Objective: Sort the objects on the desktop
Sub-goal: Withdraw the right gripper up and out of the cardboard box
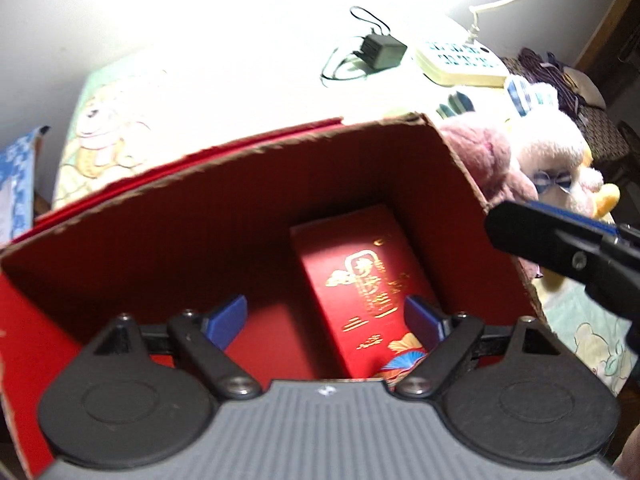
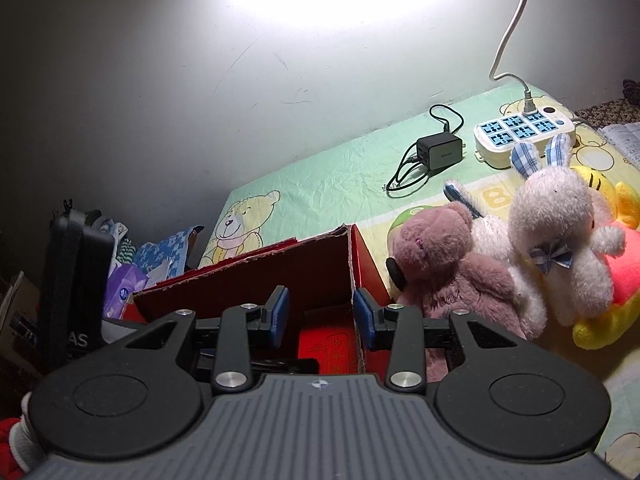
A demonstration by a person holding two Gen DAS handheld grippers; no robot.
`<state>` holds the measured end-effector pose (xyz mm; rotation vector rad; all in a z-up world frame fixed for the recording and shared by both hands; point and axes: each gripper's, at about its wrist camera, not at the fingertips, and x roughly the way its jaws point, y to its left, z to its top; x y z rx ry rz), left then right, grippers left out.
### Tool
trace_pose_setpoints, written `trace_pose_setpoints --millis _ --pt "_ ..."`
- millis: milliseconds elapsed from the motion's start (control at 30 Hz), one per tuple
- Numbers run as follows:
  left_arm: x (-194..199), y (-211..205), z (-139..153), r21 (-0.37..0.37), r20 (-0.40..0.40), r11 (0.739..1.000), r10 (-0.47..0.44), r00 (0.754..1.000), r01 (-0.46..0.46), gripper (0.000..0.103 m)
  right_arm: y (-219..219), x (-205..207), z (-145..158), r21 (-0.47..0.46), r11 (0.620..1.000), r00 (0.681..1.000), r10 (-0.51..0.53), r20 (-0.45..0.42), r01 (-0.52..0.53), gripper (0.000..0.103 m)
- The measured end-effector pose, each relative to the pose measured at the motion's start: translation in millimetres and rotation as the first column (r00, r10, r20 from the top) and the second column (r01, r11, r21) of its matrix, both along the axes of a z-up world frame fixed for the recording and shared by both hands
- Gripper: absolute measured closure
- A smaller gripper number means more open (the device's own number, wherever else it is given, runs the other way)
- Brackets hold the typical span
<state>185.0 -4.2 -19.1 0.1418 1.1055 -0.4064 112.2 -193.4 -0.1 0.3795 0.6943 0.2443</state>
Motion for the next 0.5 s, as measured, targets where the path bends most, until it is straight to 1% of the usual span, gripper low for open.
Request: trace_pose_setpoints --millis 100,133,233,400,500 --pt "-5 -1 10 0.028 0.061 0.999 0.036 0.997 -0.038 0.016 7 -8 3 -0.022 1.0 1.0 0.015 0.004 -0.015 0.063" --pt "-5 -9 10 0.035 0.078 0.998 0.046 0.996 -0.049 0.016 10 -10 3 -0.026 0.999 1.0 0.023 0.004 -0.023 0.063" --pt "-17 -2 19 0.065 0.125 0.994 0.074 0.989 -0.082 0.016 19 -18 7 -0.042 0.998 0.999 0.047 0.01 -0.047 0.063" --pt "-34 8 27 0.091 0.175 0.986 0.121 0.977 -0.139 0.016 33 -29 9 -0.087 0.993 0.996 0.087 0.01 -0.085 0.063" --pt "-42 11 29 0.109 0.198 0.98 0.142 0.97 -0.165 0.016 36 -35 9 -0.095 0.991 0.996 0.093 0.015 -0.091 0.063"
